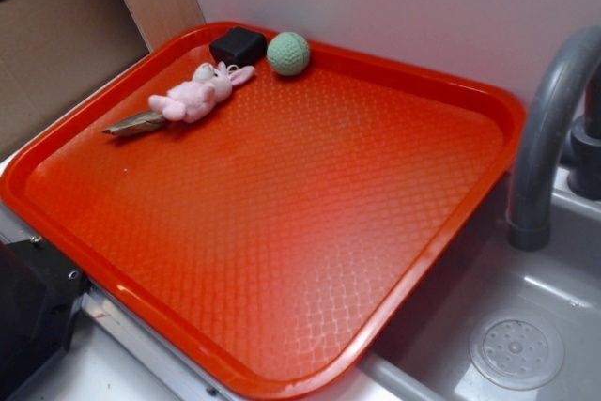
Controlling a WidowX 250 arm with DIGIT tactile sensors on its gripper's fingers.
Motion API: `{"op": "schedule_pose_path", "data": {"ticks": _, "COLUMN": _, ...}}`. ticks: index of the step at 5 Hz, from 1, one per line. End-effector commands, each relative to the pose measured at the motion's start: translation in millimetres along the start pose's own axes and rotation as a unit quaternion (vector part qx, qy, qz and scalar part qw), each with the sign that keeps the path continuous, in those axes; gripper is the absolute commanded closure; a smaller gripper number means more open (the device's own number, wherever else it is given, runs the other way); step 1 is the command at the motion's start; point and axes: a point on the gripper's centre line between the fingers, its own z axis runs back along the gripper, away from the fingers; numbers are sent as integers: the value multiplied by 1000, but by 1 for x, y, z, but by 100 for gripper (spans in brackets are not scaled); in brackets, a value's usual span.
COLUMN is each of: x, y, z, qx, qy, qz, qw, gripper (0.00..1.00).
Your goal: Grab the green ball.
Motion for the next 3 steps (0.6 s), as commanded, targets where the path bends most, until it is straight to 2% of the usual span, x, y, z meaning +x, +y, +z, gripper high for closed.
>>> {"op": "schedule_pose_path", "data": {"ticks": 1, "x": 81, "y": 21, "z": -48, "qx": 7, "qy": -53, "qz": 135, "qw": 989, "gripper": 0}}
{"op": "schedule_pose_path", "data": {"ticks": 2, "x": 105, "y": 29, "z": -74, "qx": 12, "qy": -79, "qz": 146, "qw": 986, "gripper": 0}}
{"op": "schedule_pose_path", "data": {"ticks": 3, "x": 122, "y": 38, "z": -99, "qx": -15, "qy": -89, "qz": 150, "qw": 985, "gripper": 0}}
